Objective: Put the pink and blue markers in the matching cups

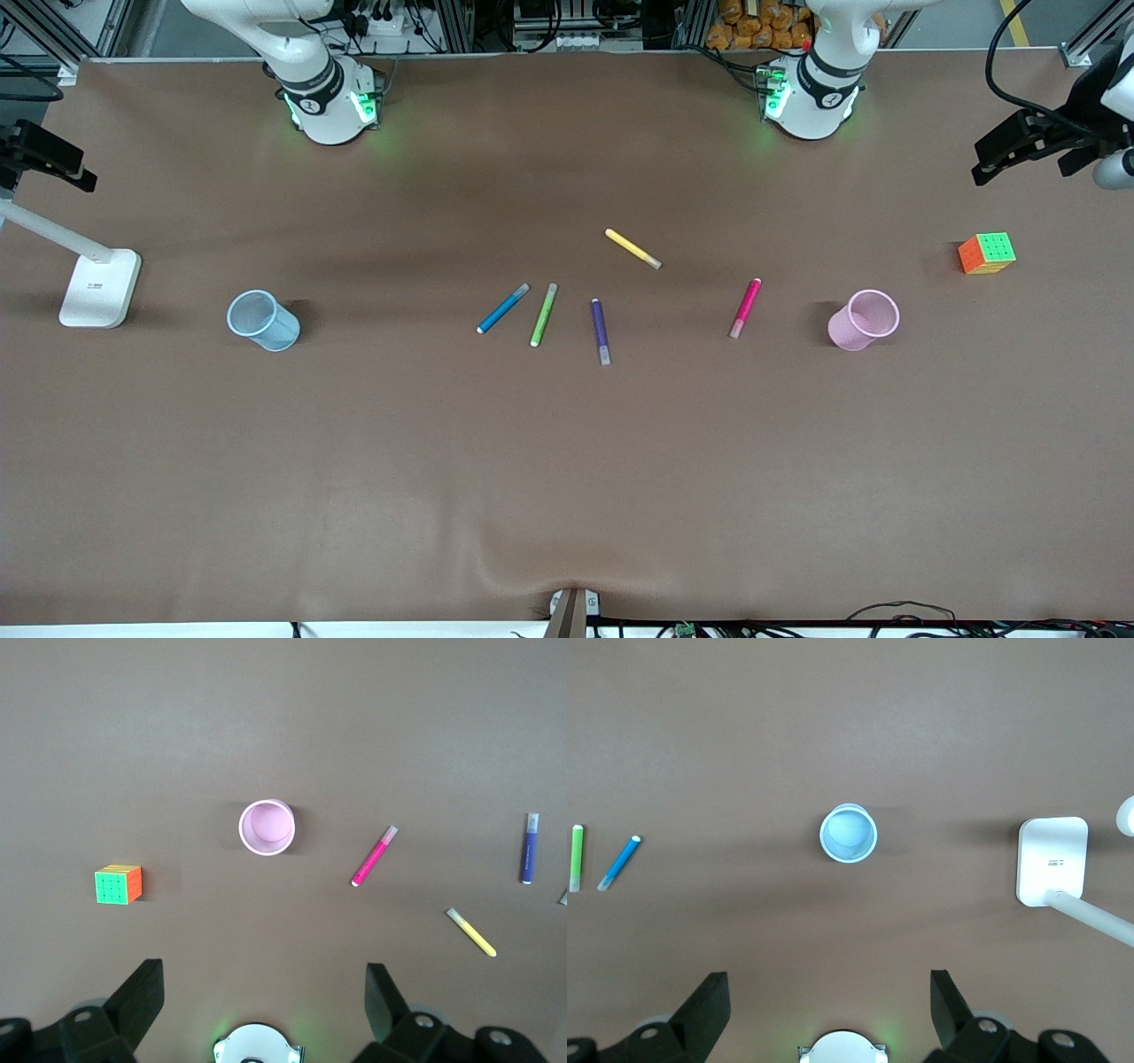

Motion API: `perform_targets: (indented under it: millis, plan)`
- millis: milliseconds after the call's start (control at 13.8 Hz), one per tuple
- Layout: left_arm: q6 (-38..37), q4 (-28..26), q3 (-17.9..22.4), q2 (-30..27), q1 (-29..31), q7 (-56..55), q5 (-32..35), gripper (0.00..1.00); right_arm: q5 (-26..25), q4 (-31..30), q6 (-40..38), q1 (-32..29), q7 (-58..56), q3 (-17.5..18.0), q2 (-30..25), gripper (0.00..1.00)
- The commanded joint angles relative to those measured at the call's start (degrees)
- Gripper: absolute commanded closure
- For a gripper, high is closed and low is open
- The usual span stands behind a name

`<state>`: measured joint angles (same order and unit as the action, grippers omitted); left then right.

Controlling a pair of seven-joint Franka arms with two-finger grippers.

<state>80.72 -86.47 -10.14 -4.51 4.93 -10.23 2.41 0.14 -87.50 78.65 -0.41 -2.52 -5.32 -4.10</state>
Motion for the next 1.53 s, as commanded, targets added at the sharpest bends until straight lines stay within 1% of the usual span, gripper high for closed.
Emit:
perform_targets:
  millis: [0,145,364,582,727,1455]
  plan:
    - [-0.2,1.4,-0.3,0.6,0.1,0.5,0.8,0.00,-0.4,1.1,-0.3,-0.7,0.7,0.5,0.3,0.00]
    - [-0.2,1.5,-0.2,0.8,0.2,0.0,0.7,0.00,-0.5,1.2,-0.2,-0.7,0.8,0.5,0.3,0.00]
    - [-0.2,2.4,-0.2,2.8,0.2,0.2,0.9,0.00,-0.5,1.2,0.1,-0.6,0.8,0.5,0.3,0.00]
    - [-0.6,1.9,-0.4,2.4,0.1,0.3,0.1,0.00,-0.4,1.5,0.4,-0.5,0.8,0.5,0.3,0.00]
    - [-0.8,1.6,-0.6,2.2,0.3,0.6,0.1,0.00,-0.4,3.2,1.1,-0.4,0.8,0.5,0.3,0.00]
    - [-0.9,-0.6,-1.0,2.1,-0.3,0.4,0.1,0.00,-0.1,3.0,0.9,-0.3,0.9,0.6,0.4,0.00]
